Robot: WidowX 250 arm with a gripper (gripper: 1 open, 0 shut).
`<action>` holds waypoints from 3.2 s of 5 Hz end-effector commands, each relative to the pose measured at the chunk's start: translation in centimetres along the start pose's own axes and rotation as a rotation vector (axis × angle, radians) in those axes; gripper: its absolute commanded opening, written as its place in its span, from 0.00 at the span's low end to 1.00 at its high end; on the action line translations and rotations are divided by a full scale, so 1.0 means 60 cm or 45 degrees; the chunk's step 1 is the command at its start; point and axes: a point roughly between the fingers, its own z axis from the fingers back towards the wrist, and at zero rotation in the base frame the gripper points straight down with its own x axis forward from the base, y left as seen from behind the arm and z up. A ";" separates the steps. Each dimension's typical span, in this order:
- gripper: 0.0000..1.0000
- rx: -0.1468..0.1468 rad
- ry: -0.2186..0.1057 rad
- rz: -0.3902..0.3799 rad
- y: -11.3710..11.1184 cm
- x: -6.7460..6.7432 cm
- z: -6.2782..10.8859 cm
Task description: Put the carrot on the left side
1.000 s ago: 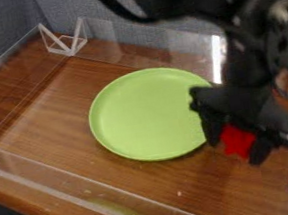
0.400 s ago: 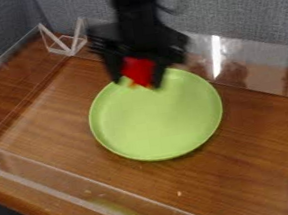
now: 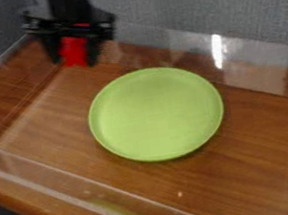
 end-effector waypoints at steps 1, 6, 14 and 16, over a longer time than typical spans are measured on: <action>0.00 0.015 -0.051 0.016 0.052 0.031 0.001; 1.00 -0.020 0.026 -0.420 0.003 -0.008 -0.128; 1.00 -0.021 0.010 -0.317 0.035 0.019 -0.100; 1.00 -0.021 0.097 -0.219 0.002 0.017 -0.162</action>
